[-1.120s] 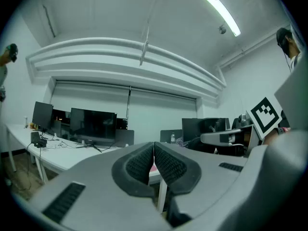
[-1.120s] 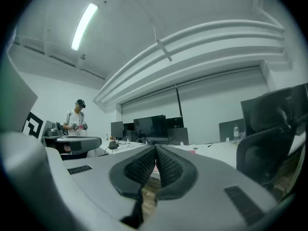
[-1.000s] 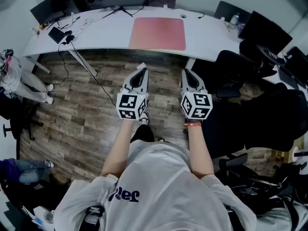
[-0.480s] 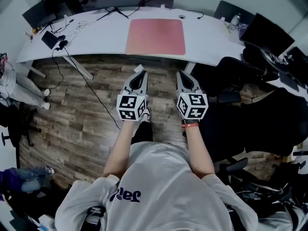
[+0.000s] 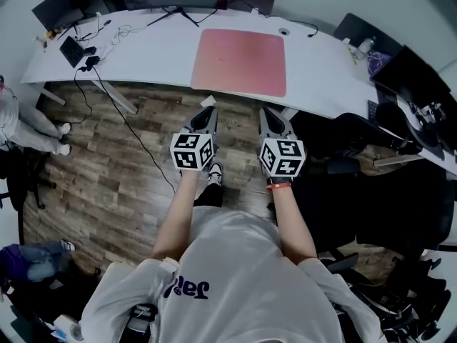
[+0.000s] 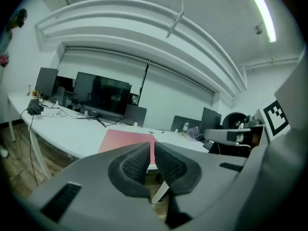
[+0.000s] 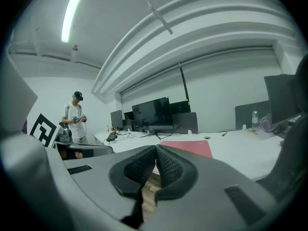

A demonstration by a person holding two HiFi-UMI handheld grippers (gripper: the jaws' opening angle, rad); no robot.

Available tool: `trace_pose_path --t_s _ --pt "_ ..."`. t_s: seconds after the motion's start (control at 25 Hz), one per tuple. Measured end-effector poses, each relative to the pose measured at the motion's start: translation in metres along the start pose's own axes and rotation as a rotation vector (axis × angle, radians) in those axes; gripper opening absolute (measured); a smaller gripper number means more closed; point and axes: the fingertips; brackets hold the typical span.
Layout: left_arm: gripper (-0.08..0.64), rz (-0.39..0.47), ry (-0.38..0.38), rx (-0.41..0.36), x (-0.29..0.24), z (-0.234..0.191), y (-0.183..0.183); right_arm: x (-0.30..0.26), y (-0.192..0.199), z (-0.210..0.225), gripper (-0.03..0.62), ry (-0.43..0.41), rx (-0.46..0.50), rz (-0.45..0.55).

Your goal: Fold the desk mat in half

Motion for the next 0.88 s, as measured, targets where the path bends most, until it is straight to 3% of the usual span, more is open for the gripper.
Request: trace_pose_path --t_s 0.2,0.48,0.88 --pt "0.069 -0.069 -0.022 0.06 -0.039 -0.046 0.009 -0.053 0.011 0.007 0.014 -0.011 -0.024 -0.051" --pt "0.155 -0.164 -0.041 0.213 -0.093 -0.106 0.03 -0.118 0.02 0.014 0.014 -0.016 -0.03 -0.105" --pt "0.185 -0.25 -0.04 0.408 -0.158 -0.168 0.066 -0.19 0.046 0.017 0.014 -0.029 -0.049 -0.18"
Point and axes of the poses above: the fingertips, and each gripper's own axes: x backward along the fingers, z to its right, y out of its underside, and after that the axes turned 4 degrees about x, right-handed
